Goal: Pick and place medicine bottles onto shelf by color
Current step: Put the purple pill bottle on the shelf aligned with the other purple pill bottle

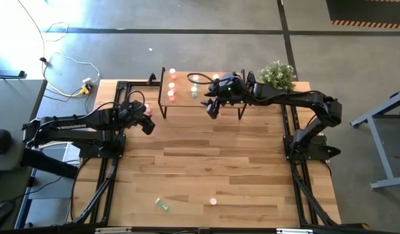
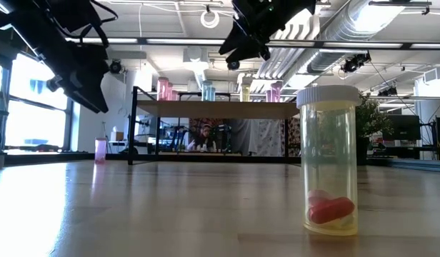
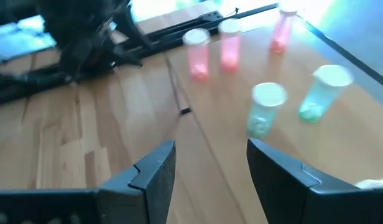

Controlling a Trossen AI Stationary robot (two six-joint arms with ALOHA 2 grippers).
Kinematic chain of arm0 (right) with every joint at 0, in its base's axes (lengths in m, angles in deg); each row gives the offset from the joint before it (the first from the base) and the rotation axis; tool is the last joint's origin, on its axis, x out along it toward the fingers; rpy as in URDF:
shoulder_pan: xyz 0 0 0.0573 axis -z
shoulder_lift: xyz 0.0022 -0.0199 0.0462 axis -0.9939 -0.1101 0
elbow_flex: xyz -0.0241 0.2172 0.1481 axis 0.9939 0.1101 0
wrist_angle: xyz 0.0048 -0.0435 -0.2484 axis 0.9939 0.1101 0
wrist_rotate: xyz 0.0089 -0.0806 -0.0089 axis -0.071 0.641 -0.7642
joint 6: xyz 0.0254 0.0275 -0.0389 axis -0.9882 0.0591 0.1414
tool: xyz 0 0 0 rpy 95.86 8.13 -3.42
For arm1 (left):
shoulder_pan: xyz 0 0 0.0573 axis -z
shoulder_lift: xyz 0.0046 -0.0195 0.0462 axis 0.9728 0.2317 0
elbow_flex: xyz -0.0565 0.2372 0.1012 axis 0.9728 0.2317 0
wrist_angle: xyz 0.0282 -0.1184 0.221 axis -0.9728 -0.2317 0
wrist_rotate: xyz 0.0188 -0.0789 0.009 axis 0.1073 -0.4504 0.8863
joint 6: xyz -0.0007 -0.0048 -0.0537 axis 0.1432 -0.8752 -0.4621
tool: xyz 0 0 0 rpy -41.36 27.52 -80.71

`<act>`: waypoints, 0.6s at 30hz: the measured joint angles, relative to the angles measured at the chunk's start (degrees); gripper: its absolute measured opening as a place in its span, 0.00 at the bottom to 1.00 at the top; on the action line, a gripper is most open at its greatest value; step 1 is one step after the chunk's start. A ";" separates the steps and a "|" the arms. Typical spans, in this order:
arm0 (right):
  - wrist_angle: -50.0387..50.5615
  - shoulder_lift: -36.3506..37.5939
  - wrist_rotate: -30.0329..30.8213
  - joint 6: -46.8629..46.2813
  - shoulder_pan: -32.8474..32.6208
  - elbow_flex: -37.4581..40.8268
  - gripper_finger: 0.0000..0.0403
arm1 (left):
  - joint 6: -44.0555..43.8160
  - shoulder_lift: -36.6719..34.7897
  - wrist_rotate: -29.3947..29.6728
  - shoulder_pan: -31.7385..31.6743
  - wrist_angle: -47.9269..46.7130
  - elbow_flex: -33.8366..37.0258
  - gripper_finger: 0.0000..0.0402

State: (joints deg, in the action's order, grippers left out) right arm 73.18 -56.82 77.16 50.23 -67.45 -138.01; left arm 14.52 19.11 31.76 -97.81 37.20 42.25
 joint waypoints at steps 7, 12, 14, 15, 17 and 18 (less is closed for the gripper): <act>-0.73 2.78 0.45 -3.94 3.74 -0.03 0.47 | -1.40 2.79 -0.06 -0.59 -0.53 0.02 0.46; -1.00 5.05 4.18 -4.39 7.09 -0.04 0.47 | -3.39 3.59 -0.87 -3.36 -1.37 0.02 0.46; -0.98 5.65 4.48 -4.33 8.58 -0.05 0.47 | -4.58 3.59 -3.06 -5.03 -2.44 0.02 0.46; -0.94 5.97 4.48 -4.32 9.34 -0.04 0.47 | -5.14 3.59 -4.39 -5.90 -2.51 0.02 0.46; -0.98 6.60 4.50 -3.93 10.83 -0.05 0.47 | -6.64 3.42 -7.46 -7.51 -2.71 0.02 0.46; -0.96 6.95 4.48 -3.31 11.74 -0.05 0.47 | -7.17 3.41 -9.39 -8.12 -2.74 0.02 0.46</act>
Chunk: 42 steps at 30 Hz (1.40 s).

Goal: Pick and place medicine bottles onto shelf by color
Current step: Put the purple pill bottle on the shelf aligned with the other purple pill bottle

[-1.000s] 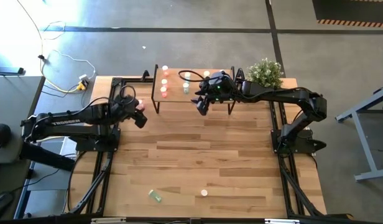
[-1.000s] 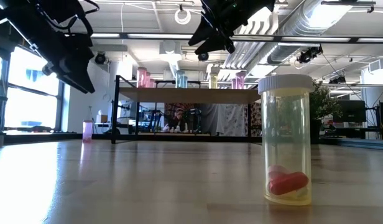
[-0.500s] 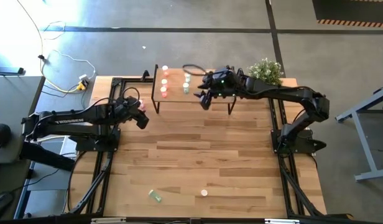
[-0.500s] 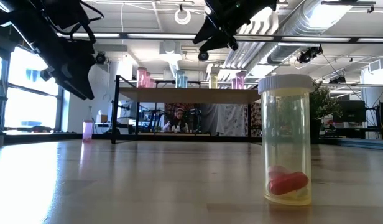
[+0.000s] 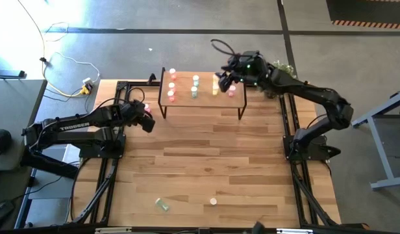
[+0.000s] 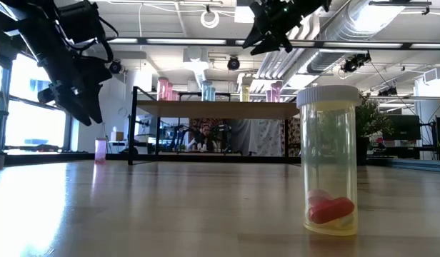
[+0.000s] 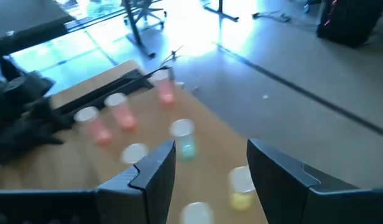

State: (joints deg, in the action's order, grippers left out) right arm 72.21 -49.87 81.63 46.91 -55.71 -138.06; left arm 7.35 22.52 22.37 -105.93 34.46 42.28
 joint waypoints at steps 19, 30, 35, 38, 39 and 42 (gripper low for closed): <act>-3.15 3.13 -1.33 12.32 15.26 0.00 0.47 | -4.92 0.04 1.26 4.20 -1.22 2.23 0.46; -3.34 3.13 -6.29 12.52 18.35 0.01 0.47 | -14.85 0.04 1.23 1.13 -1.27 4.37 0.46; -3.29 3.10 -6.32 13.10 18.71 0.01 0.47 | -15.30 0.04 1.42 -0.54 -0.79 4.37 0.47; -3.17 3.10 -6.34 14.06 18.70 0.00 0.47 | -16.24 0.04 1.71 -1.85 -0.66 4.37 0.50; -3.17 3.10 -6.34 14.40 18.69 0.00 0.47 | -16.86 0.04 1.79 -2.27 -0.44 4.37 0.52; -3.17 3.10 -6.34 15.36 18.69 0.00 0.47 | -16.78 0.04 1.77 -3.26 1.11 4.37 0.57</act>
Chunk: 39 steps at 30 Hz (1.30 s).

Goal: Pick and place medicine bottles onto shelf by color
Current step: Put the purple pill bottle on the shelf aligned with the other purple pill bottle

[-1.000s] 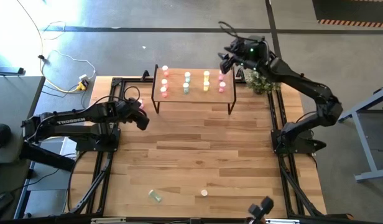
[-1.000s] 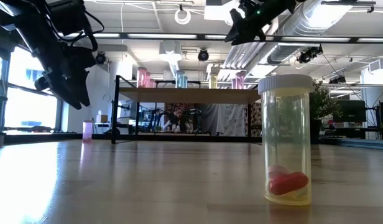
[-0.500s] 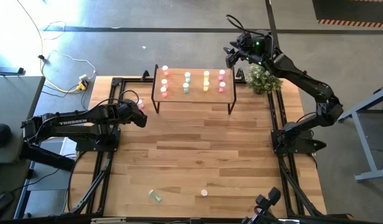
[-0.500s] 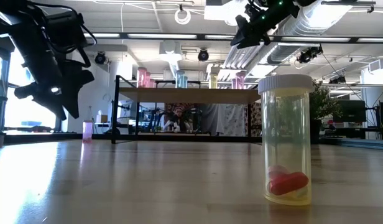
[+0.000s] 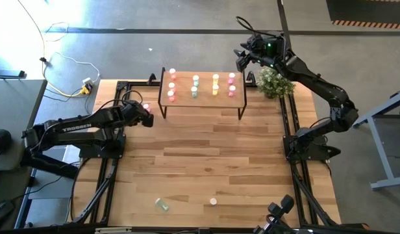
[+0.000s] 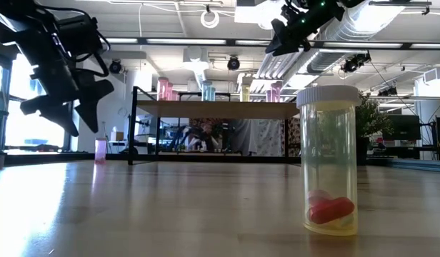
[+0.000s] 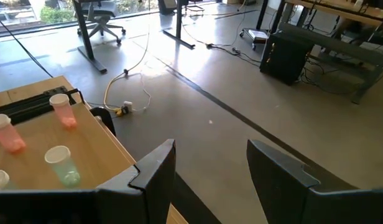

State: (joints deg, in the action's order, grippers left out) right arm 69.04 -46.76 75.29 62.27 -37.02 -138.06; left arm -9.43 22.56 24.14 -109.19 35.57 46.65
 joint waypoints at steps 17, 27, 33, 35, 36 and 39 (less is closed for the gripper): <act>0.00 -0.02 0.02 0.62 0.00 0.01 0.47 | -4.30 10.75 1.12 -1.19 8.99 0.00 0.59; 0.24 -0.02 0.02 0.62 0.00 0.02 0.47 | -3.84 12.52 3.89 -5.48 12.91 0.00 0.59; 2.04 -0.02 0.02 0.60 0.00 0.02 0.47 | 0.17 12.50 4.04 -8.10 17.41 -0.02 0.59; 2.47 -0.02 0.02 0.58 0.00 0.02 0.47 | 0.49 12.50 4.24 -8.80 17.59 -0.02 0.59; 2.69 -0.02 0.02 0.49 0.00 0.02 0.47 | 0.53 12.50 4.26 -9.17 17.61 -0.02 0.59; 2.95 -0.04 0.02 0.42 0.00 0.02 0.47 | 1.37 12.53 4.24 -10.07 17.61 -0.02 0.59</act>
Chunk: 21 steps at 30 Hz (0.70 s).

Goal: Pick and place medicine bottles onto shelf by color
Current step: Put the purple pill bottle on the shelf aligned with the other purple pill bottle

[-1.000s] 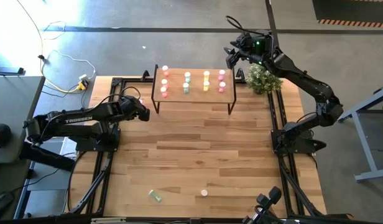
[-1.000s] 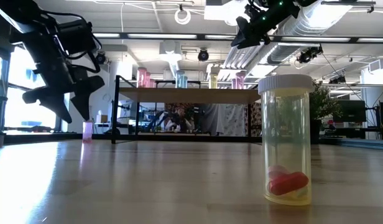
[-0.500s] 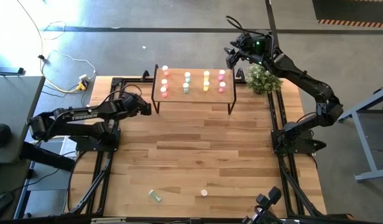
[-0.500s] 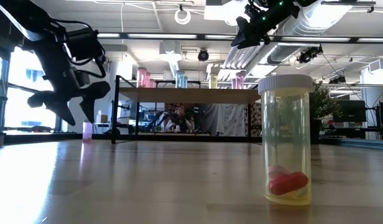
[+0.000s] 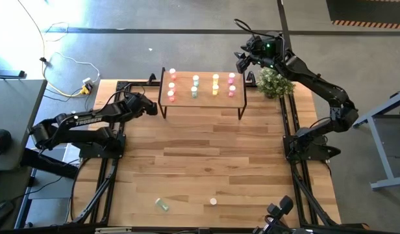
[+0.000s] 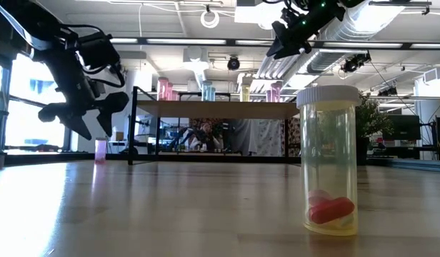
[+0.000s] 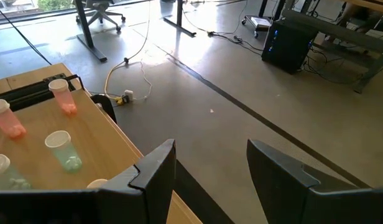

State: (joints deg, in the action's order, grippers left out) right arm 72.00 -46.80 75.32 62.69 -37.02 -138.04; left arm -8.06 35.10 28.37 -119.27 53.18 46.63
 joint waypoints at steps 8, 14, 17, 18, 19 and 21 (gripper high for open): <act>0.00 0.00 0.01 -0.02 0.00 0.00 0.47 | 1.27 2.26 0.39 -1.26 2.30 0.00 0.59; 0.00 0.01 0.02 -0.04 0.00 0.00 0.47 | 1.27 5.29 -0.02 -1.23 2.45 0.00 0.59; 0.00 0.00 0.02 -0.04 0.00 0.00 0.47 | 1.16 6.49 0.94 -1.23 2.45 0.00 0.59; 0.00 0.00 0.02 -0.04 0.00 0.00 0.47 | 0.82 6.70 1.39 -1.23 2.49 0.00 0.59; 0.00 0.01 0.02 -0.07 0.00 0.00 0.47 | 0.81 6.87 1.60 -1.23 2.66 0.00 0.59; 0.00 0.00 0.02 -0.07 0.00 0.00 0.47 | 1.24 7.15 1.77 -1.23 3.48 0.00 0.59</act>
State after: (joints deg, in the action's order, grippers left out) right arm 72.00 -46.80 75.34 62.63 -37.02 -138.04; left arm -6.82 42.25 30.15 -120.50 56.66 46.63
